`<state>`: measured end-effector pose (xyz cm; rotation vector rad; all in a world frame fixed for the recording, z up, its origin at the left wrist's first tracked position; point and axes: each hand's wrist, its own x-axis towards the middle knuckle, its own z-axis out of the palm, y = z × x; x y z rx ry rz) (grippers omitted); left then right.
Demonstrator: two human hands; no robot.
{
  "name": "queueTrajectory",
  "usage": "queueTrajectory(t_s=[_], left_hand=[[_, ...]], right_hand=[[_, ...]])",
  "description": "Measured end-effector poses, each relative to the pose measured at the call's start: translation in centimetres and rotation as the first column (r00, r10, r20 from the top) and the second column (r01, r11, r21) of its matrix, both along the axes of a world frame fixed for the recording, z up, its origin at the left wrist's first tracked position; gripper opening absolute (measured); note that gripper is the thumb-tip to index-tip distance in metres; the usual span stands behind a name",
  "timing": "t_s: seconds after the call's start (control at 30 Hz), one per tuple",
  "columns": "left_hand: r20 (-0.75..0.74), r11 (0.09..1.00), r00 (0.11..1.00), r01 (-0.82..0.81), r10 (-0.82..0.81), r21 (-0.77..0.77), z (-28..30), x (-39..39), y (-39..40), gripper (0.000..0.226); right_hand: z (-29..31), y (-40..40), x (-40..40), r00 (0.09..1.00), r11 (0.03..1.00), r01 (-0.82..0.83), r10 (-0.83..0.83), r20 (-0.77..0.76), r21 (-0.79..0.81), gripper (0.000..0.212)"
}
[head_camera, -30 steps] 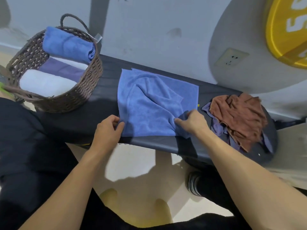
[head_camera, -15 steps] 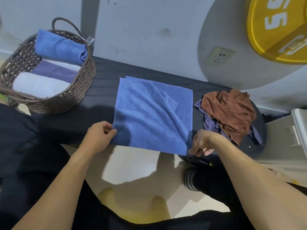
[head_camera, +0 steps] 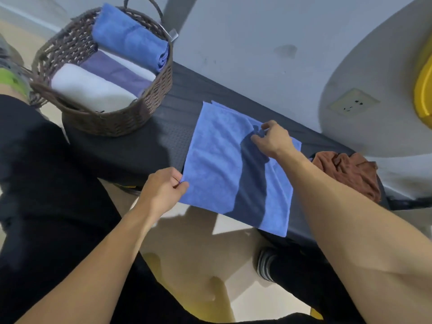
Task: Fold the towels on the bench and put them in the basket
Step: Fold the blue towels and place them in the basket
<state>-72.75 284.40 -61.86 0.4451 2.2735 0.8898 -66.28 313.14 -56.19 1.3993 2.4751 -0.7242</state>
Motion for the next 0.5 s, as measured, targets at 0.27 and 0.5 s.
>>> queueTrajectory(t_s=[0.27, 0.5], left_hand=[[0.030, 1.000, 1.000, 0.008, -0.008, -0.008, 0.4, -1.1, 0.8, 0.012], [0.153, 0.996, 0.986, 0.071, -0.062, -0.059, 0.7, -2.4, 0.0, 0.016]], right_hand=[[-2.8, -0.7, -6.3, 0.975, 0.982, -0.182, 0.188, -0.122, 0.055, 0.044], [-3.0, 2.6, -8.4, 0.993, 0.992, -0.115, 0.114, 0.031, 0.051, 0.028]])
